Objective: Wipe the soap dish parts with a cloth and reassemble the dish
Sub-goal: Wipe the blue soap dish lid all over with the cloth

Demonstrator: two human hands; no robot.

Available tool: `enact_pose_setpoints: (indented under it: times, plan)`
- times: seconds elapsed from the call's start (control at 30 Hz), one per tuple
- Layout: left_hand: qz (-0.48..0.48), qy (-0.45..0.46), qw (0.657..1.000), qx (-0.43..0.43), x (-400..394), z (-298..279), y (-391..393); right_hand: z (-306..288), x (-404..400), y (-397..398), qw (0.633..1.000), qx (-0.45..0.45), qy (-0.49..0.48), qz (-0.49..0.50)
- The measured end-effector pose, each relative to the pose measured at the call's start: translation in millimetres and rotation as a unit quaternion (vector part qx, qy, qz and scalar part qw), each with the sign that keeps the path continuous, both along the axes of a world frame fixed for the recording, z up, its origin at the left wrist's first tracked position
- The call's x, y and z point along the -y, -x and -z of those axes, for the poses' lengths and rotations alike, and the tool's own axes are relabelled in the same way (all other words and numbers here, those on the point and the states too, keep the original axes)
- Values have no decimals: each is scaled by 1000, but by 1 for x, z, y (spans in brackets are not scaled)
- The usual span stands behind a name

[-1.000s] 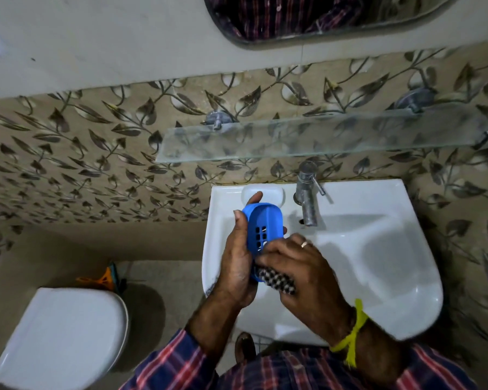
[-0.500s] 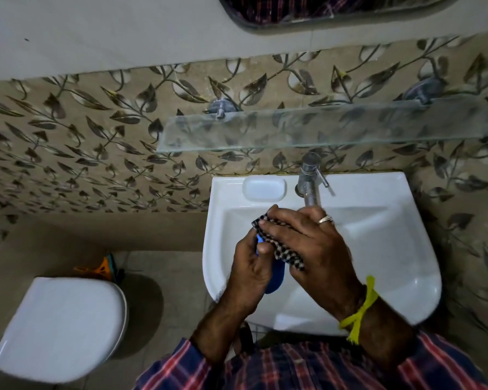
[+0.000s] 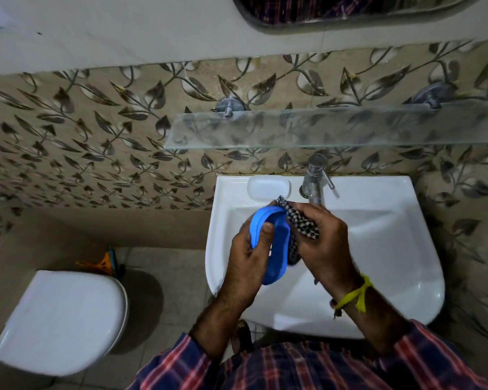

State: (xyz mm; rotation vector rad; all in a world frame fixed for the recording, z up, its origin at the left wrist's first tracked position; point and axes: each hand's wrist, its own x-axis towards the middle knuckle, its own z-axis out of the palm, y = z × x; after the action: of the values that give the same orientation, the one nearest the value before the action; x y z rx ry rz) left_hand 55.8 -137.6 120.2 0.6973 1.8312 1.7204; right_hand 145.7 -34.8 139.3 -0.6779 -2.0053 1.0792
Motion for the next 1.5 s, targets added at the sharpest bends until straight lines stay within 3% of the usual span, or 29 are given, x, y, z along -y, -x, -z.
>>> enact_pose_setpoints:
  times: [0.13, 0.33, 0.43, 0.57, 0.73, 0.87, 1.07, 1.2, 1.4, 1.5]
  plan:
    - [13, -66, 998, -7, -6, -4, 1, 8, 5, 0, 993, 33, 102, 40]
    - [-33, -89, 995, -30, -14, 5, -13, 14, -2, -2, 984, 93, 142, 58]
    - [-73, -99, 992, -33, -16, 7, -13, 18, -2, -2, 979, 96, 169, 63]
    - [-156, -120, 980, 30, -16, 14, -4, 24, -13, -13, 967, 84, 234, 47]
    - [-260, -94, 959, 59, -21, 14, -2, 28, -15, -21, 965, 88, 246, 38]
    - [-253, -82, 959, 99, -38, 10, -9, 33, -7, -9, 935, 29, 344, 82]
    - [-218, -8, 973, 75, -43, 3, 1, 36, -21, -20, 935, -15, 314, 161]
    - [-234, -72, 964, 102, -51, -32, 16, 32, -34, -28, 935, -53, 299, 184]
    - [-159, -158, 967, 122, -89, -80, 29, 29, -39, -28, 935, -66, 305, 170]
    - [-133, -158, 968, 145, -113, -84, 38, 28, -45, -27, 938, -77, 291, 171]
